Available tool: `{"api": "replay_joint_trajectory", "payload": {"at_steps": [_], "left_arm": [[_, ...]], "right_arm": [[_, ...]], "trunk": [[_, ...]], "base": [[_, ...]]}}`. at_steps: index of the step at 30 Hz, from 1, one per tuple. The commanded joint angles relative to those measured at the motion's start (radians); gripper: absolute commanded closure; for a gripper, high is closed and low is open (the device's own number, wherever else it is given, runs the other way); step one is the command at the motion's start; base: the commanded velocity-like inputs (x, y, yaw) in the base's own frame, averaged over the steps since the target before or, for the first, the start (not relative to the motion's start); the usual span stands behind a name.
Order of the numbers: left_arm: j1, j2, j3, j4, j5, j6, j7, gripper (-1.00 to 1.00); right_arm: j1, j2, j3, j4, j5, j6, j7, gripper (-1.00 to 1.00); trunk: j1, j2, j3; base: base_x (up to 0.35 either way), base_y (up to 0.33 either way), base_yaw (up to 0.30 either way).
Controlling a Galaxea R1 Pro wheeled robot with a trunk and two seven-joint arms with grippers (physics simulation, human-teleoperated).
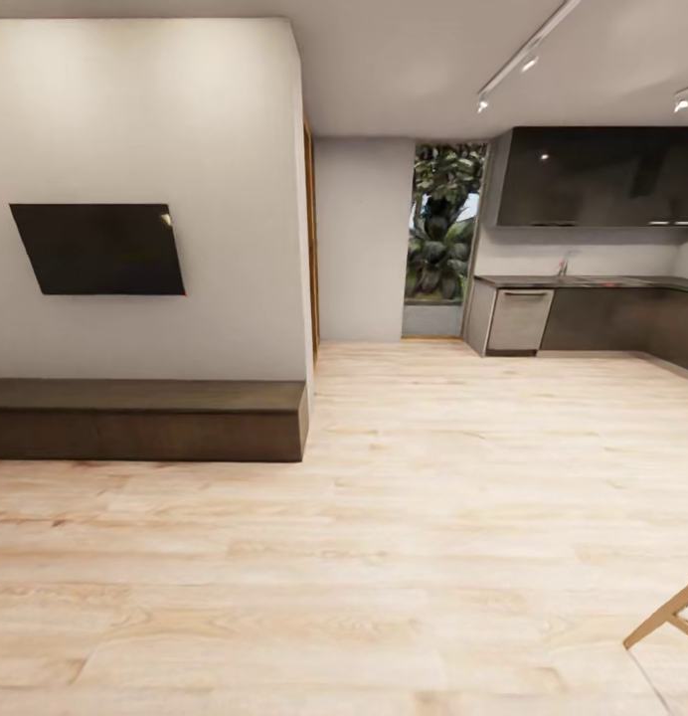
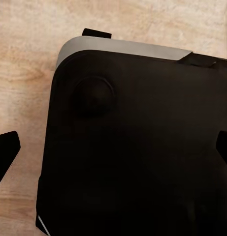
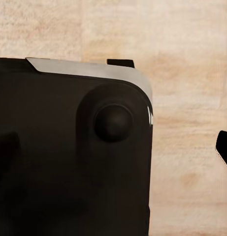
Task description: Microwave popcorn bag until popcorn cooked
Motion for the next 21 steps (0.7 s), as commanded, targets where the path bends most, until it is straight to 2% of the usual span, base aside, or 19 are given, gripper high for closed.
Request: {"api": "replay_joint_trajectory", "payload": {"at_steps": [1,21], "left_arm": [[0.0,-0.001,0.001,-0.001,0.006,0.0,0.001,-1.0],[0.0,-0.002,0.001,-0.001,0.007,0.001,0.001,-1.0]], "right_arm": [[0.0,-0.001,0.0,0.0,0.003,-0.002,-0.002,-1.0],[0.0,-0.005,-0.005,0.0,-0.004,-0.001,-0.001,-1.0]], "trunk": [[0.001,0.0,-0.001],[0.001,0.0,-0.001]], "base": [[0.326,0.0,0.0],[0.326,0.0,0.0]]}}
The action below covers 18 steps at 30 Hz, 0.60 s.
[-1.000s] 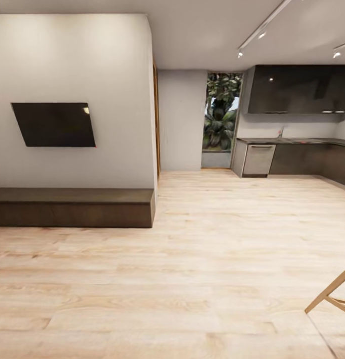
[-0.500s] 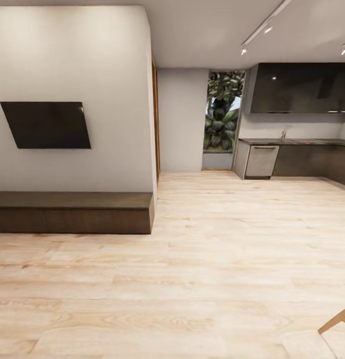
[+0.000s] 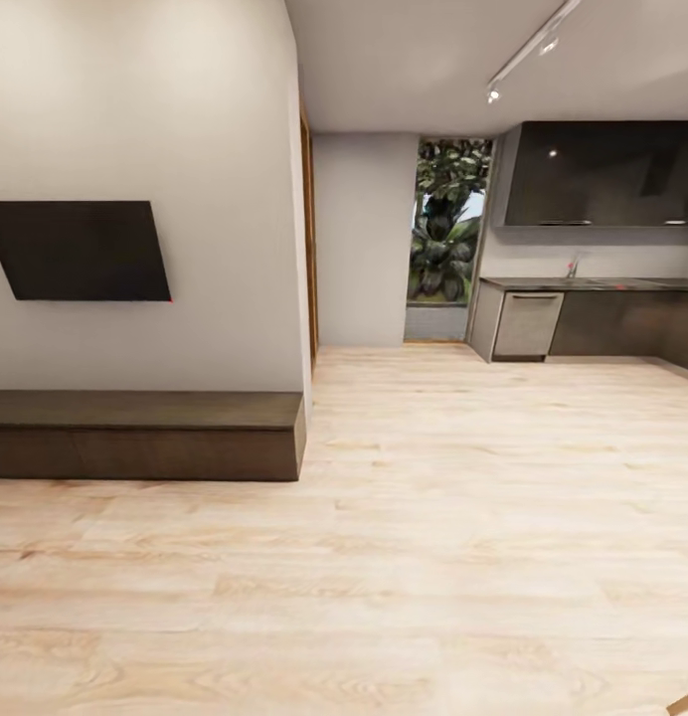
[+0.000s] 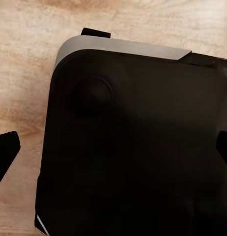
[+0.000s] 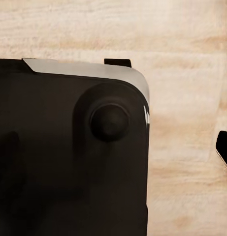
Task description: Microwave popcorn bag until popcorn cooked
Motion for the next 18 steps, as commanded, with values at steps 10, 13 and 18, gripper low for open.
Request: {"api": "replay_joint_trajectory", "payload": {"at_steps": [10,13,18], "left_arm": [[0.0,0.0,0.001,-0.001,0.006,-0.001,0.001,-1.0],[0.0,-0.001,0.0,-0.001,0.006,-0.001,0.001,-1.0],[0.0,0.0,0.001,-0.001,0.006,-0.001,0.001,-1.0]], "right_arm": [[0.0,-0.002,0.006,0.0,0.011,-0.001,0.004,-1.0],[0.0,-0.003,0.007,0.0,0.011,0.001,0.003,-1.0],[0.0,-0.004,0.008,0.0,0.01,0.004,0.0,-1.0]], "trunk": [[0.001,0.0,-0.001],[0.001,0.0,-0.001],[0.001,0.0,-0.001]], "base": [[0.326,0.0,0.0],[0.326,0.0,0.0],[0.326,0.0,0.0]]}}
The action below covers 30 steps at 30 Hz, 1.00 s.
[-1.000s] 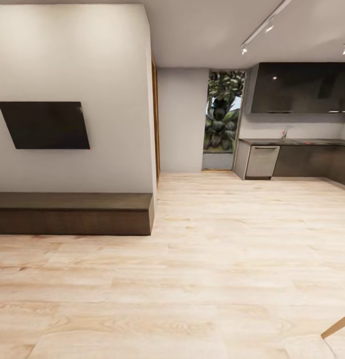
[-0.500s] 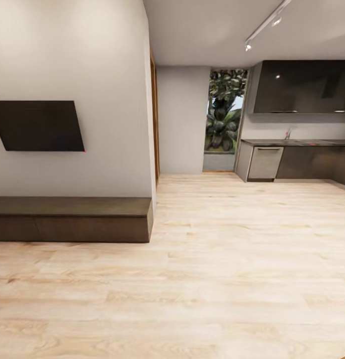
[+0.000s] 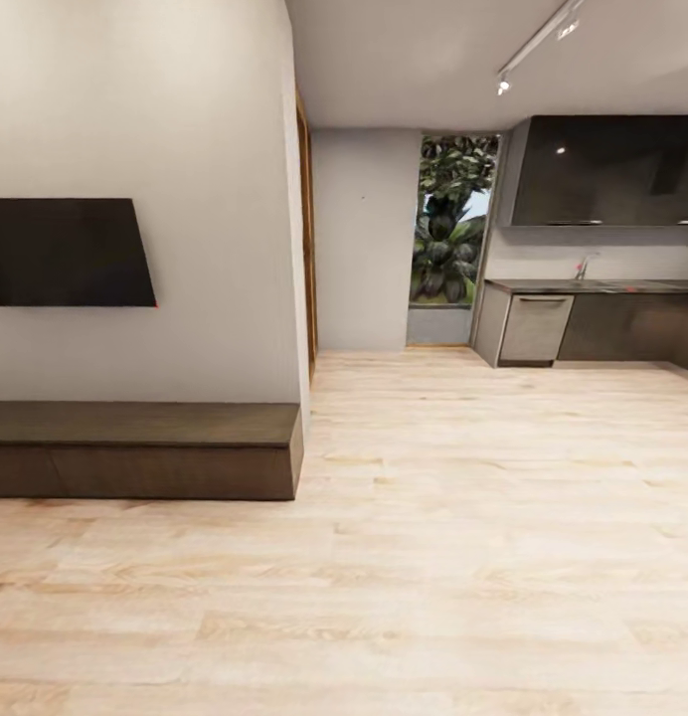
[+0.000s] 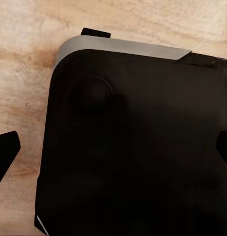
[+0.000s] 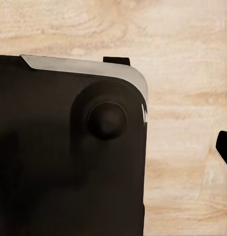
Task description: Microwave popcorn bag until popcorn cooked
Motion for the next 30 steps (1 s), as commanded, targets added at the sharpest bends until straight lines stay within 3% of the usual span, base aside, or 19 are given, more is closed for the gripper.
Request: {"api": "replay_joint_trajectory", "payload": {"at_steps": [1,25,30], "left_arm": [[0.0,0.0,0.001,-0.001,0.006,0.0,0.001,-1.0],[0.0,0.0,0.0,-0.001,0.006,-0.001,0.001,-1.0],[0.0,-0.001,0.0,-0.001,0.004,-0.001,0.001,-1.0]], "right_arm": [[0.0,0.0,0.001,0.0,0.004,-0.005,-0.002,-1.0],[0.0,0.002,-0.008,0.0,-0.005,-0.011,-0.003,-1.0],[0.0,0.007,-0.009,0.0,-0.007,-0.01,-0.003,-1.0]], "trunk": [[0.001,0.0,-0.001],[0.001,0.0,-0.001],[0.001,0.0,-0.001]], "base": [[0.326,0.0,0.0],[0.326,0.0,-0.001],[0.271,0.0,-0.155]]}}
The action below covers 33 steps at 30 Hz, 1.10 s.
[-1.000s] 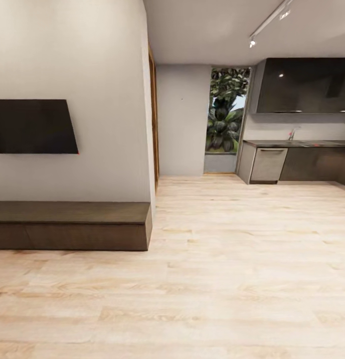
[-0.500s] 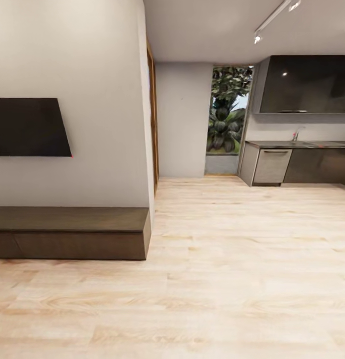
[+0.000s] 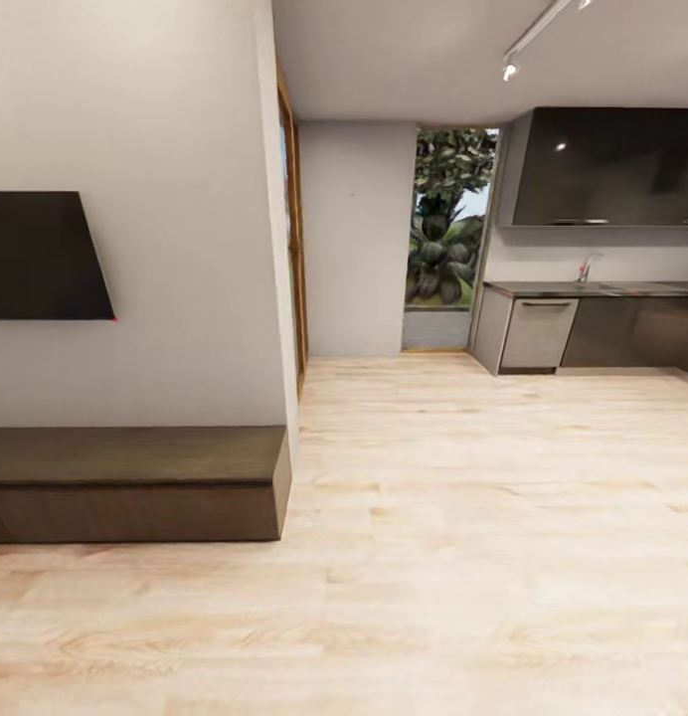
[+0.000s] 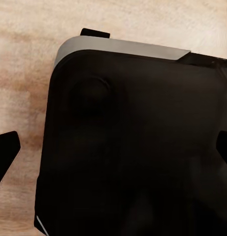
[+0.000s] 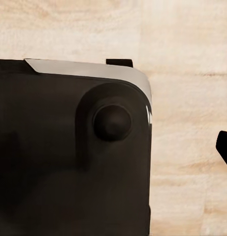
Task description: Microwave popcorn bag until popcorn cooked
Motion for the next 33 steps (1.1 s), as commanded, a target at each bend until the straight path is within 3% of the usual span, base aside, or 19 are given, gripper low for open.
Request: {"api": "replay_joint_trajectory", "payload": {"at_steps": [1,33], "left_arm": [[0.0,0.0,0.001,-0.001,0.006,0.0,0.001,-1.0],[0.0,-0.002,0.001,-0.001,0.007,-0.002,0.001,-1.0]], "right_arm": [[0.0,0.001,0.0,0.0,0.002,-0.002,-0.002,-1.0],[0.0,0.0,-0.002,0.0,0.001,0.001,-0.002,-1.0]], "trunk": [[0.0,0.0,-0.001],[0.0,0.0,-0.001]], "base": [[0.096,0.0,-0.229],[0.004,0.0,-0.277]]}}
